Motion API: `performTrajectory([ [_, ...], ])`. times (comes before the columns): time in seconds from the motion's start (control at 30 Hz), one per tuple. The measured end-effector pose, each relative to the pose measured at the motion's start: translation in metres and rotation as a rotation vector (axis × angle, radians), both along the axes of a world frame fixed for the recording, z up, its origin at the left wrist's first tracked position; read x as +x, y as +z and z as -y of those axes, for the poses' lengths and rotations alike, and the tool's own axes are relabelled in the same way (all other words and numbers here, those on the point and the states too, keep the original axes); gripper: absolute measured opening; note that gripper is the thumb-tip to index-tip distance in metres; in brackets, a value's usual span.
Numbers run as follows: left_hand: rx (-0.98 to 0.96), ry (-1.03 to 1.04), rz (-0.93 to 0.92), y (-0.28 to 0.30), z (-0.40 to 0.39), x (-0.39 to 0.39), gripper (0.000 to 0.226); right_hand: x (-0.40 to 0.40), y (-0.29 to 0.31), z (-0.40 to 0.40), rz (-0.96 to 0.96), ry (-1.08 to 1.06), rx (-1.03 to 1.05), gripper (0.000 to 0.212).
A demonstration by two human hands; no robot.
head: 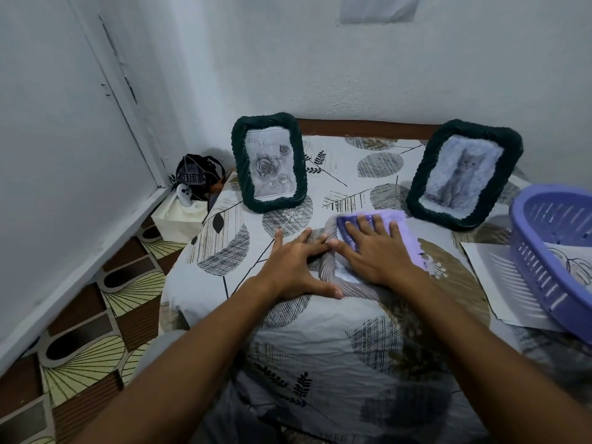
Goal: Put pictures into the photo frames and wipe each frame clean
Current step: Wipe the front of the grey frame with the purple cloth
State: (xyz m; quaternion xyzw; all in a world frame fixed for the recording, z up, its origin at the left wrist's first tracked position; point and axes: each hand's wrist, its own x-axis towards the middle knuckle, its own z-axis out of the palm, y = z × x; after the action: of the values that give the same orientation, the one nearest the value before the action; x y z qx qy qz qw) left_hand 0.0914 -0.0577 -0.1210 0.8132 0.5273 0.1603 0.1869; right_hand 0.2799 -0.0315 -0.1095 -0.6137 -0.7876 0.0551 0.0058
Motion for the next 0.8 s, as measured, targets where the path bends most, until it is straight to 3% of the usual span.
performTrajectory([
  [0.13,-0.001,0.003,0.003,-0.001,-0.001,0.000,0.108,0.012,0.004,0.022,0.000,0.091,0.012,0.091],
  [0.3,0.002,0.002,-0.002,-0.001,0.000,-0.001,0.109,0.017,0.003,0.017,0.035,0.021,0.031,0.080],
  [0.5,0.008,0.000,-0.003,-0.001,-0.001,0.000,0.107,-0.006,-0.004,-0.005,-0.012,0.008,0.008,0.085],
  [0.7,0.003,0.006,-0.021,-0.003,-0.002,-0.002,0.108,0.020,0.000,0.030,0.018,0.079,0.023,0.123],
  [0.8,-0.002,0.008,-0.022,-0.001,-0.001,-0.002,0.107,0.025,0.001,0.018,0.044,-0.001,0.045,0.109],
])
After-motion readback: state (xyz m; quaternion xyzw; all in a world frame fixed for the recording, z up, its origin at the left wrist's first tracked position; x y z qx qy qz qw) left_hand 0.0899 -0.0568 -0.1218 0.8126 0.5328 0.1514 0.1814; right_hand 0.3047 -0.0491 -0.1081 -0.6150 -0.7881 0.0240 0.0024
